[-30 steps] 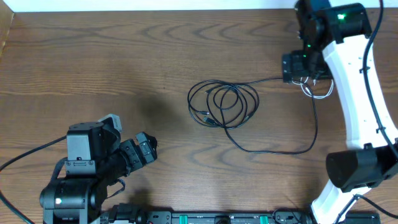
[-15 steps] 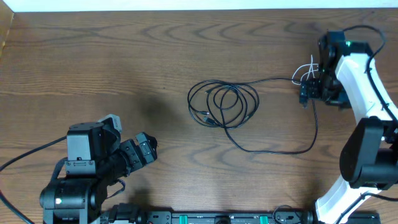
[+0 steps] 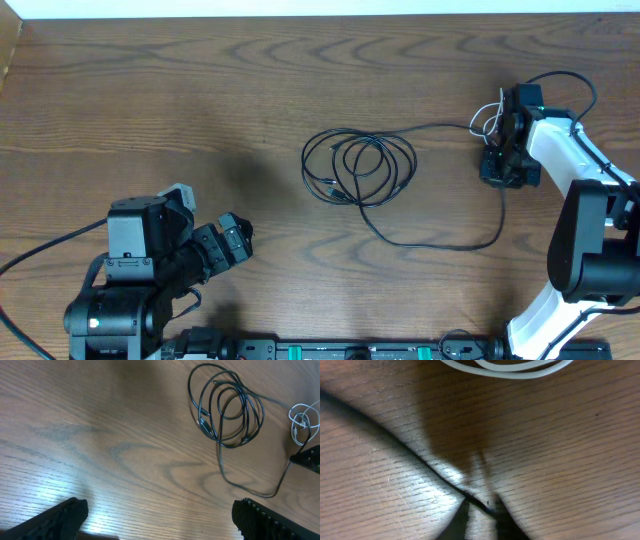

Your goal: Untangle cables

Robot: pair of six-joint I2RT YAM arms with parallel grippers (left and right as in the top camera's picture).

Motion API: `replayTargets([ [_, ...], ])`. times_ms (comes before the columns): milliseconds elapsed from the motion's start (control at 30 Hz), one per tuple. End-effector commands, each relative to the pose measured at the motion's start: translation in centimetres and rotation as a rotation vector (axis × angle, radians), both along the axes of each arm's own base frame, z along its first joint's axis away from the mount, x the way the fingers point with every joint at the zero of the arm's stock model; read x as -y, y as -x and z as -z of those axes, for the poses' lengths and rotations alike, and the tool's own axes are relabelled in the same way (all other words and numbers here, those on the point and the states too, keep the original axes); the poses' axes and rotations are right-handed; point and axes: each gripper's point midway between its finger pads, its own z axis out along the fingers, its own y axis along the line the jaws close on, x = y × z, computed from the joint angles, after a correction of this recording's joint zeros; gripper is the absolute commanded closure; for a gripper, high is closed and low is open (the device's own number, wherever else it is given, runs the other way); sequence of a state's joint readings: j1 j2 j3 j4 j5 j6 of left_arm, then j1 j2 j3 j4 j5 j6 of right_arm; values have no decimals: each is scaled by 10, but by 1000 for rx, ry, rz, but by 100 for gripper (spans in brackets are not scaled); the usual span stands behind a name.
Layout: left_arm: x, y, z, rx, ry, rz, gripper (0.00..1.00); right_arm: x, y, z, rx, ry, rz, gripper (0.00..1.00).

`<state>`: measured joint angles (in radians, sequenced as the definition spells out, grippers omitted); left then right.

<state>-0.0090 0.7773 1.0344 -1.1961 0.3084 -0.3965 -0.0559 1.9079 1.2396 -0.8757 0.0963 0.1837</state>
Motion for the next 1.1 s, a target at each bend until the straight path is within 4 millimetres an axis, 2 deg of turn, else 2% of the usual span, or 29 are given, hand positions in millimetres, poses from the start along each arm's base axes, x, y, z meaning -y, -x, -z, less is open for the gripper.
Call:
replayTargets([
  [0, -2, -1, -1, 2, -3, -12, 2, -10, 2, -9, -4, -63, 2, 99],
  [100, -2, -1, -1, 2, -3, -12, 2, -24, 2, -24, -17, -144, 2, 99],
  [167, -2, -1, -1, 2, -3, -12, 2, -38, -1, -45, -1, -227, -18, 99],
  [233, -2, -1, -1, 2, -3, -12, 2, -66, -6, -77, 48, -385, -126, 99],
  [300, -2, -1, -1, 2, -3, -12, 2, -100, -9, -124, 142, -578, -260, 99],
  [400, -2, -1, -1, 2, -3, -12, 2, -136, -9, -204, 315, -772, -371, 99],
  [500, -2, -1, -1, 2, -3, -12, 2, -162, 0, -282, 501, -886, -465, 99],
  [567, -2, -1, -1, 2, -3, -12, 2, -176, 7, -325, 601, -911, -495, 99],
  [600, -2, -1, -1, 2, -3, -12, 2, -188, 15, -355, 676, -930, -511, 99],
  [667, -2, -1, -1, 2, -3, -12, 2, -207, 28, -392, 770, -968, -557, 98],
  [733, -2, -1, -1, 2, -3, -12, 2, -226, 43, -420, 846, -999, -613, 99],
  [800, -2, -1, -1, 2, -3, -12, 2, -243, 56, -438, 912, -999, -669, 98],
  [867, -2, -1, -1, 2, -3, -12, 2, -256, 63, -444, 945, -965, -674, 98],
  [1000, -2, -1, -1, 2, -3, -12, 2, -269, 62, -434, 958, -852, -630, 98],
  [1067, -2, -1, -1, 3, -2, -14, 2, -258, 52, -420, 956, -734, -559, 97],
])
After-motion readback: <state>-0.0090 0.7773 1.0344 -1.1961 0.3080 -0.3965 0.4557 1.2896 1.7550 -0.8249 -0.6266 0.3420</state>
